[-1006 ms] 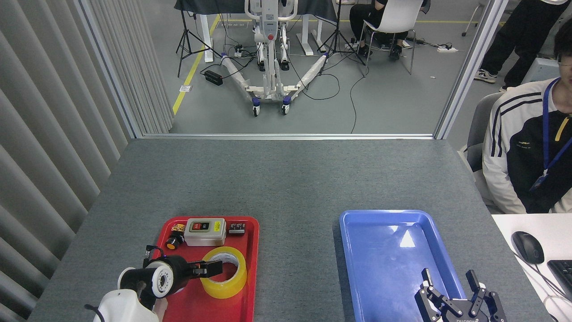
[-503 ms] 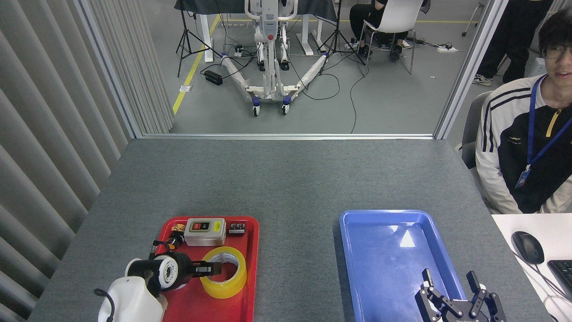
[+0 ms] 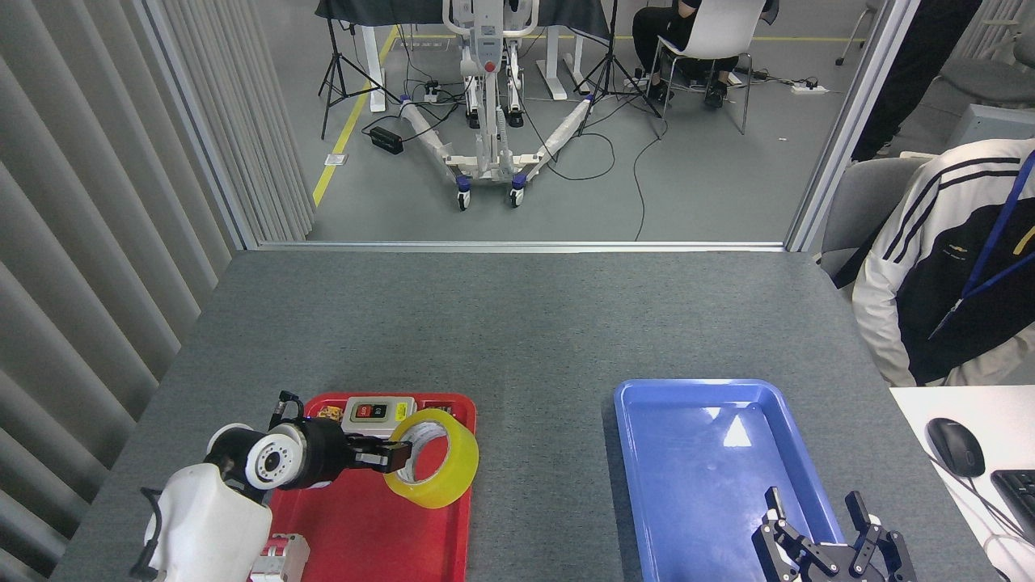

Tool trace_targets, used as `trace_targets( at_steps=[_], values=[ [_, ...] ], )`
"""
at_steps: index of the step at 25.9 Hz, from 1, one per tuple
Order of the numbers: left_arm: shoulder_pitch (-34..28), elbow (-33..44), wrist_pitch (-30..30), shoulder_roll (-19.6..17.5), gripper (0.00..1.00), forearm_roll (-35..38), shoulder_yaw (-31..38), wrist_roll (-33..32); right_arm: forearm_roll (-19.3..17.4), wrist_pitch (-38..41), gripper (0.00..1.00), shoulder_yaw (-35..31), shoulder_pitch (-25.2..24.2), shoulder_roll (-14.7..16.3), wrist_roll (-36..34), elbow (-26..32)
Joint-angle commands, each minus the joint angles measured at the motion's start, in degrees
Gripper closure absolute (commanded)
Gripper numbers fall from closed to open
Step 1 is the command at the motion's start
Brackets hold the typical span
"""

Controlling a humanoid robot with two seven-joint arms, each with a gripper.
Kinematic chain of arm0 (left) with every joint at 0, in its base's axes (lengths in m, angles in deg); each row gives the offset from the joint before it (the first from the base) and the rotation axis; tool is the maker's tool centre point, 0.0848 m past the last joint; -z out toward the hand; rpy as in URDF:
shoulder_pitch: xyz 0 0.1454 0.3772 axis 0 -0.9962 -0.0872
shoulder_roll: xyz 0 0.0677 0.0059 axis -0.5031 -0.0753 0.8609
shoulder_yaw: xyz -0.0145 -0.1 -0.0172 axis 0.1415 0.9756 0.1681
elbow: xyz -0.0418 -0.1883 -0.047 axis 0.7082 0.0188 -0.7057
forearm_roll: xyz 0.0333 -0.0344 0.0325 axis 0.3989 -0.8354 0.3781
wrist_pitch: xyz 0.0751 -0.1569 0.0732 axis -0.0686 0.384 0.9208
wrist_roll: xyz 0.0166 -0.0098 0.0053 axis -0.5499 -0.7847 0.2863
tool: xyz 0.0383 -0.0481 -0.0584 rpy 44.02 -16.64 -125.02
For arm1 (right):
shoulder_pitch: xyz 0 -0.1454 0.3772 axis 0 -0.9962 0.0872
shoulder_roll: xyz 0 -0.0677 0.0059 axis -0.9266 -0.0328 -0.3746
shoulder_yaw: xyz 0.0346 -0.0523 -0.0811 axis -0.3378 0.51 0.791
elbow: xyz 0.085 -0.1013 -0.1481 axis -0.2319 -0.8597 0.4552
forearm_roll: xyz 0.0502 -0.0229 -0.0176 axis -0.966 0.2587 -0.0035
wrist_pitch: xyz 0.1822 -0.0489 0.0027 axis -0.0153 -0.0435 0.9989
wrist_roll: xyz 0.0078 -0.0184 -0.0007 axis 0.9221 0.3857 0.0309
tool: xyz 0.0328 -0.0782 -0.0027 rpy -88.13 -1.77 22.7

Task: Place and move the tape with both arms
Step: 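Grasp the yellow tape roll with the left hand and lift it, then carry the tape roll with the left hand toward the blue tray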

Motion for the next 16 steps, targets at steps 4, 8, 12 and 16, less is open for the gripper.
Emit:
trace_targets(
  at_steps=[4, 8, 12, 16],
  values=[
    [1.9, -0.9, -21.3, 0.9, 1.0, -22.3, 0.1, 4.0, 0.0, 0.1, 0.0, 0.0, -0.5, -0.1, 0.0, 0.1],
    [1.8, -4.7, -21.3, 6.7, 1.0, -22.8, -0.5, 2.4, 0.2, 7.0, 0.0, -0.1, -0.8, 0.2, -0.1, 0.1],
    [1.8, -7.6, -21.3, 10.6, 1.0, -22.6, -5.4, -0.4, 0.2, 26.7, 0.0, -1.9, -1.2, 0.7, -0.9, 0.1],
    [1.9, -8.2, -21.3, 15.7, 1.0, -22.6, -7.0, -0.4, -0.4, 40.3, 0.0, -2.1, -1.3, 1.1, -2.1, 0.5]
  ],
)
